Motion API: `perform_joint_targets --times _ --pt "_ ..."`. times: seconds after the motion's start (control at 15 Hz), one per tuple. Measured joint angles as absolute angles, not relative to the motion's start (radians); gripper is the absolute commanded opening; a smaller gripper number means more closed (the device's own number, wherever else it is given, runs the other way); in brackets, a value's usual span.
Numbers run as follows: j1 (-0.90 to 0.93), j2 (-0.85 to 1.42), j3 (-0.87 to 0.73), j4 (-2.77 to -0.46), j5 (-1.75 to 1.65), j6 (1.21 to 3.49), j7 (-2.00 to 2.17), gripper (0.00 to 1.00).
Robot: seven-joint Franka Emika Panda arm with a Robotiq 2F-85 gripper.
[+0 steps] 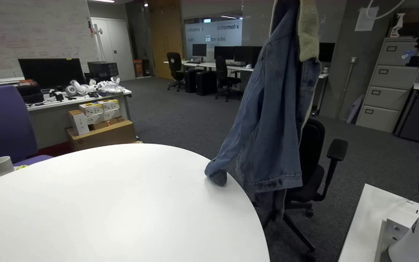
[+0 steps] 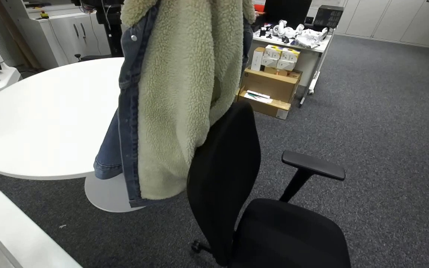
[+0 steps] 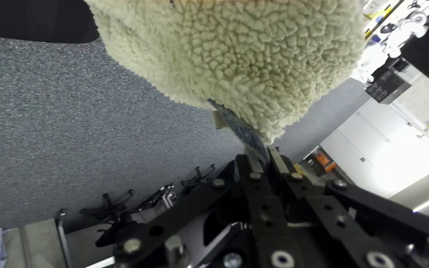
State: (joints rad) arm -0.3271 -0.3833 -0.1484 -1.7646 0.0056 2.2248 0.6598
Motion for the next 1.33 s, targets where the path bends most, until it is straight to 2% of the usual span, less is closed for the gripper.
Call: perform_joint_targets --times 0.4,1.33 --pt "-0.397 -0.221 -0.198 -1.8 -0.133 2.257 0.757 0.02" --pt "-0.367 0.168 -0.294 -1.879 -0.178 2.315 0.831 0.02"
